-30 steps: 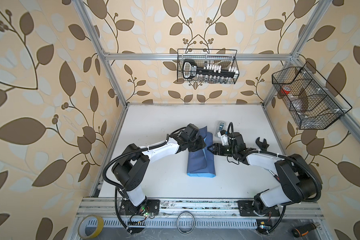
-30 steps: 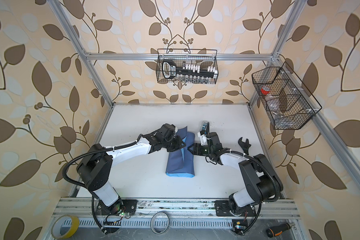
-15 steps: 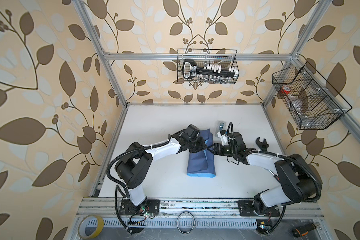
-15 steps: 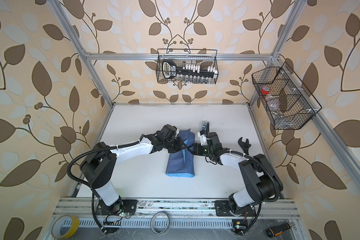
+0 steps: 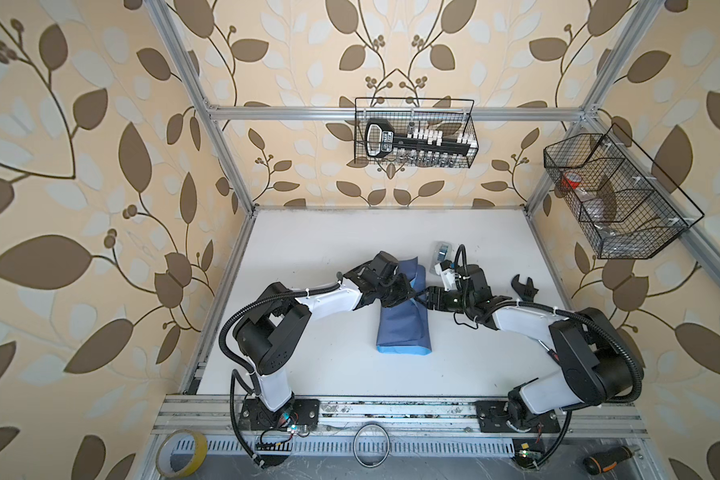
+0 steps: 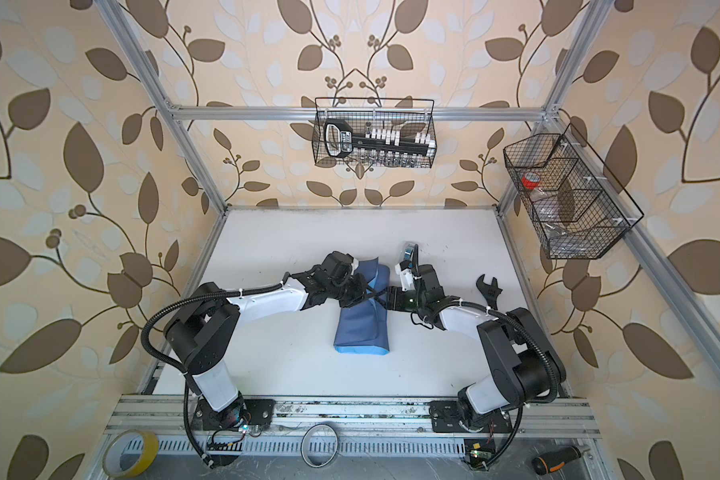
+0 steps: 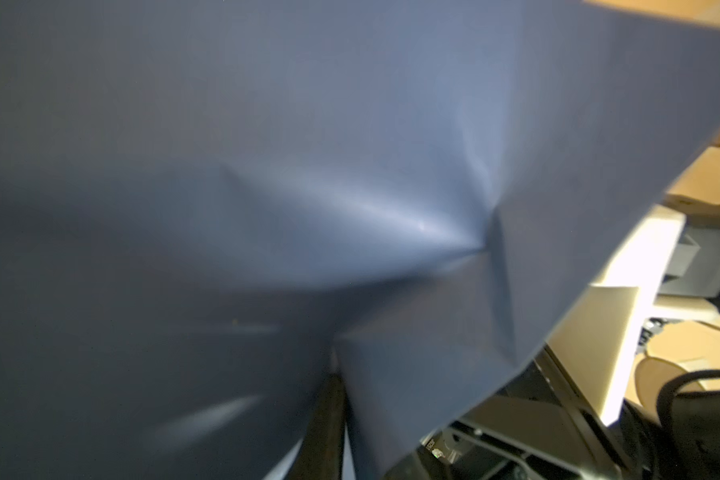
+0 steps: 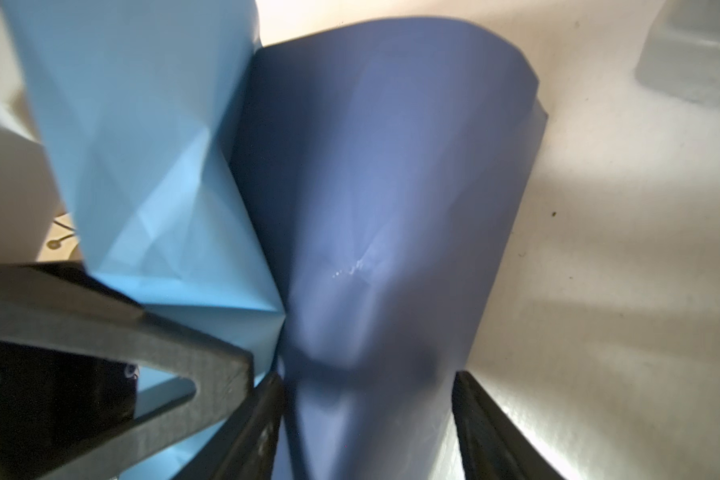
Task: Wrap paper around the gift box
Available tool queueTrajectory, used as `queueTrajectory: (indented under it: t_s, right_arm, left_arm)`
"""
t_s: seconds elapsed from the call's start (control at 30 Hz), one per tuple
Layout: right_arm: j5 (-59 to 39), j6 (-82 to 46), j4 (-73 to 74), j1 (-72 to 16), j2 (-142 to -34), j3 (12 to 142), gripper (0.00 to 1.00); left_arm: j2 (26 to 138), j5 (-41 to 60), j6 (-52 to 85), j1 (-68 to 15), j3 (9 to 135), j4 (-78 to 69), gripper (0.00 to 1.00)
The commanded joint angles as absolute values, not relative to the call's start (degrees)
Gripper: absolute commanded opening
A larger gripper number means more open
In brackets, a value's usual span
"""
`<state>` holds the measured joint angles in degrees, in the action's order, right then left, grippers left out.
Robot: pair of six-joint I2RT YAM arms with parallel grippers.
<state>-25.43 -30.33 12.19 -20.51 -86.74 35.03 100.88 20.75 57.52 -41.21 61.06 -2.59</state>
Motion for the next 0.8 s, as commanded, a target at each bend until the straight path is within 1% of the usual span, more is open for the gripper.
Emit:
queueTrajectory:
  t_s: [0.0,0.43,0.77]
  right_arm:
    - [-22.68,-29.54,7.03,-21.21,-88.67,33.02,0.65]
    - [-21.99,-29.64,6.21,-21.27,-88.33,33.79,0.66]
    - [-21.42,-29.62,5.39,-21.45,-88.32,34.50,0.67]
  left_arm:
    - [100.81,22.24,59.53,-41.97,58.96,-7.80,0.14]
    - [100.71,23.61,63.76,-41.97,51.22,-17.20,0.12]
    - [101.41,26.03,65.80,-41.92,50.89,-20.68,0.11]
